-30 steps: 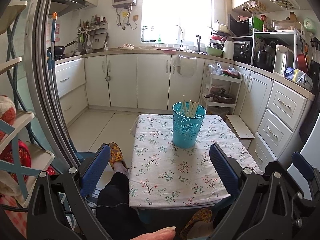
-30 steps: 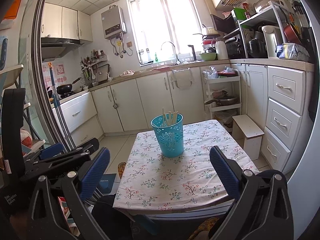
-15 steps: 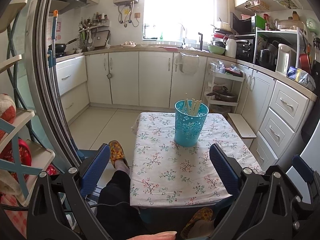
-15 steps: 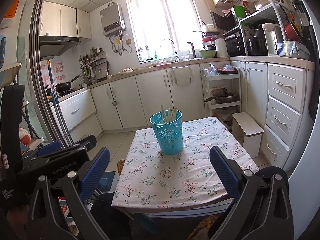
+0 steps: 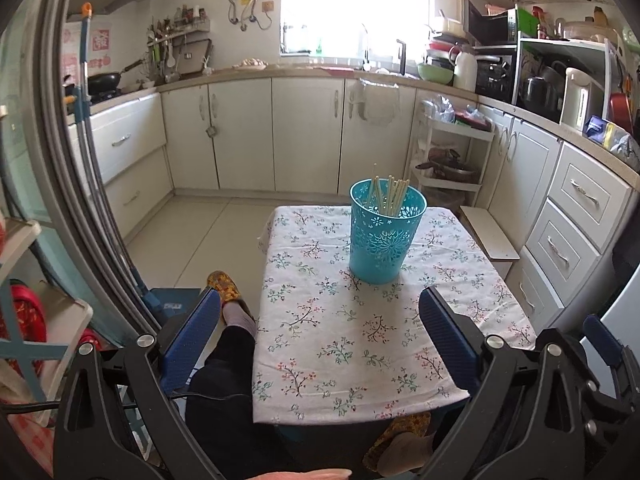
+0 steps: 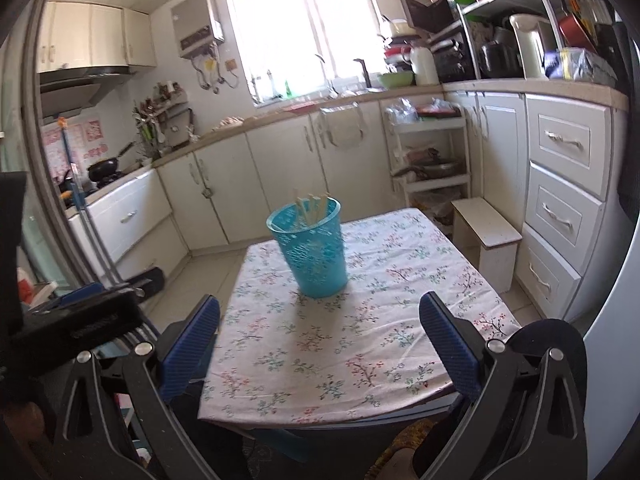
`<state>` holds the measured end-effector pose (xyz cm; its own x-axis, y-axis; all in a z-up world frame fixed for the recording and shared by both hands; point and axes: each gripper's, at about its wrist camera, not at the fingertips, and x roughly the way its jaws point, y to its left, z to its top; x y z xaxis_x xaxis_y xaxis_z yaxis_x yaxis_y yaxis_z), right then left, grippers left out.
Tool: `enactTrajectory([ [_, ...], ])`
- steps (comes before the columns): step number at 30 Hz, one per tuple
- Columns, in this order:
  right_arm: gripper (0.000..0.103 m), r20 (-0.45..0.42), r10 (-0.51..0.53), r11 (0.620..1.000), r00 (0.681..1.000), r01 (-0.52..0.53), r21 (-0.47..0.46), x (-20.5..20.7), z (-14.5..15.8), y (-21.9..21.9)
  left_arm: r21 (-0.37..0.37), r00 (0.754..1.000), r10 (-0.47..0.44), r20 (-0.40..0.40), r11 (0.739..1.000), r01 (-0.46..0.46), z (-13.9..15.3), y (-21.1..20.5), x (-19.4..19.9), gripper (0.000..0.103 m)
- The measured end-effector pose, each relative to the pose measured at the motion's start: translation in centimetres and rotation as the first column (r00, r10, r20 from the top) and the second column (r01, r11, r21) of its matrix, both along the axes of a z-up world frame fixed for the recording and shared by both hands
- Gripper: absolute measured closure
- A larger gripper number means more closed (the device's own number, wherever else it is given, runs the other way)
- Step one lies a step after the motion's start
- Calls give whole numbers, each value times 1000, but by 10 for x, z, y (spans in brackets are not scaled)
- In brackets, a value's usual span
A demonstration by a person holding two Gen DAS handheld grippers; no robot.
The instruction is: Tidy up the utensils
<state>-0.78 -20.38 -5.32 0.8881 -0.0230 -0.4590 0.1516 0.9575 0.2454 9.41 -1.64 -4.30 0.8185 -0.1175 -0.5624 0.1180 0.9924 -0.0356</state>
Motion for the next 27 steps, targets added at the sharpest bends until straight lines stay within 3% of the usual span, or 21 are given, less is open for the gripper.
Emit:
enactTrajectory([
  [4,7,-72,-31,1000,997,31,3,31,-21,-18,-11,1000,-1,-27,1000,1,-15,-4,30,8],
  [11,7,-200,-79,997,977,72,-41,111,-71,-62,45,999,-19,-45,999,21,-47,-25,74,8],
  [17,7,-316,-99,992,944,67,-110,188,-123,-100,66,990,-22,-142,997,32,-87,-40,126,8],
  [24,7,-421,-112,987,900,51,-154,249,-174,-129,107,972,12,-234,994,14,-135,-45,174,8],
  [27,7,-458,-90,993,884,42,-114,264,-182,-136,114,965,30,-260,993,0,-154,-44,187,8],
])
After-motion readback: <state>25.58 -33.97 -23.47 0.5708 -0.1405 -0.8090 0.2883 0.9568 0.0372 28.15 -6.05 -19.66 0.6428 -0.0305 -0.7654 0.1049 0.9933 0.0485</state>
